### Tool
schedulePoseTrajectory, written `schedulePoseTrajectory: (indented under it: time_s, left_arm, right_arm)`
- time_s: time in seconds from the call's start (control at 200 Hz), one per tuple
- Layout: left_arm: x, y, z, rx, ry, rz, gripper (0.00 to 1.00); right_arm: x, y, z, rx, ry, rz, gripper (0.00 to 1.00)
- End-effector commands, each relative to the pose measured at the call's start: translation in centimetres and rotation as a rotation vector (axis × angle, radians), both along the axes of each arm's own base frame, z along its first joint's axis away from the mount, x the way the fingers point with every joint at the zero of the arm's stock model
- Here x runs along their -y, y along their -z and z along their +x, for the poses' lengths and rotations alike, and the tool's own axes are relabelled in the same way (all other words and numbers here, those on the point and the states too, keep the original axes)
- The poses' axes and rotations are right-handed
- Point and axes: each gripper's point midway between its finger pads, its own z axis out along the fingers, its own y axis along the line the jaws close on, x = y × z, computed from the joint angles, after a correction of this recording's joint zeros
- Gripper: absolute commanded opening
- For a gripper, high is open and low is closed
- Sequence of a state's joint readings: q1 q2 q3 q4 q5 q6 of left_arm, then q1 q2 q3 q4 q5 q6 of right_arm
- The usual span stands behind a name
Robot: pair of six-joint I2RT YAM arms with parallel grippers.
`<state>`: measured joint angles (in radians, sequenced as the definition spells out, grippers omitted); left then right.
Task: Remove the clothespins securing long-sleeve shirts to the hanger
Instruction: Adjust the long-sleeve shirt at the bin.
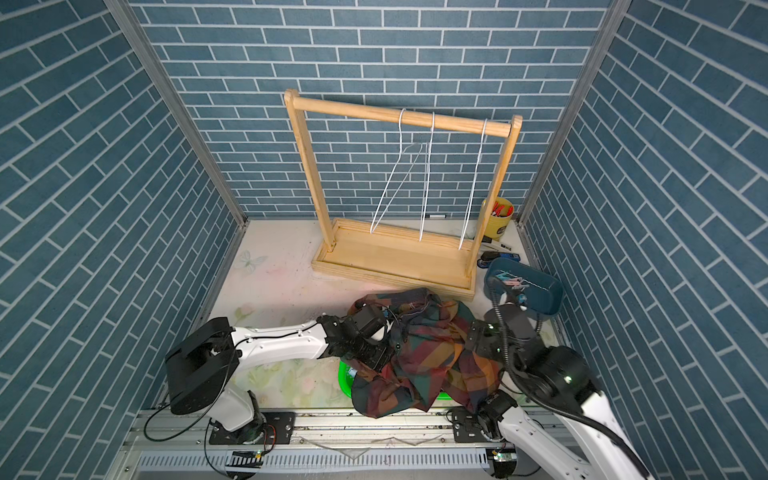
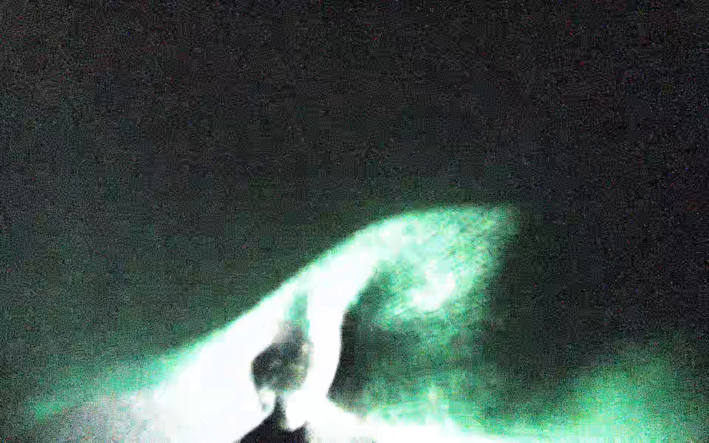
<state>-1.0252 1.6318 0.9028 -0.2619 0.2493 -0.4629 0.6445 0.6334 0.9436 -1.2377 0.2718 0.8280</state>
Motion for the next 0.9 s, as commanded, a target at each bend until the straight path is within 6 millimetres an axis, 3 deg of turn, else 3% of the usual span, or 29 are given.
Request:
schedulePoseTrajectory:
  time_s: [0.0,0.18,0.315,0.42,0.485,0.6,0.72,0.895]
  left_arm:
    - [-3.5,4.1,-1.1,-0.095,-0.066,0.139,0.69]
    - [-4.6,4.4,-0.8,-0.103,-0.084,0.163,0.69]
    - [-5.7,4.6,-0.3,-0.117,-0.124,0.150,0.70]
    - [-6.4,4.6,0.4,-0.122,-0.162,0.133,0.70]
    - [-6.5,4.5,0.7,-0.108,-0.141,0.162,0.70]
    - [-5.3,4.0,1.3,-0.107,-0.098,0.166,0.70]
    - [-3.6,3.7,1.8,-0.100,-0.060,0.163,0.70]
    - [-2.3,4.7,2.6,-0.118,-0.051,0.167,0.70]
  right_arm:
    - [-2.7,2.6,-0.5,-0.098,0.027,0.163,0.94]
    - [-6.4,6.8,-0.4,-0.228,-0.034,0.254,0.92]
    - [-8.3,8.4,1.0,-0.245,-0.053,0.283,0.92]
    - [-10.0,8.7,3.0,-0.216,-0.073,0.305,0.92]
    - [-12.1,8.6,4.2,-0.218,-0.120,0.356,0.92]
    - [-15.7,7.3,6.2,-0.182,-0.186,0.433,0.91]
    - [-18.0,6.2,7.6,-0.157,-0.238,0.475,0.93]
    - [-20.3,8.0,9.0,-0.157,-0.253,0.546,0.93]
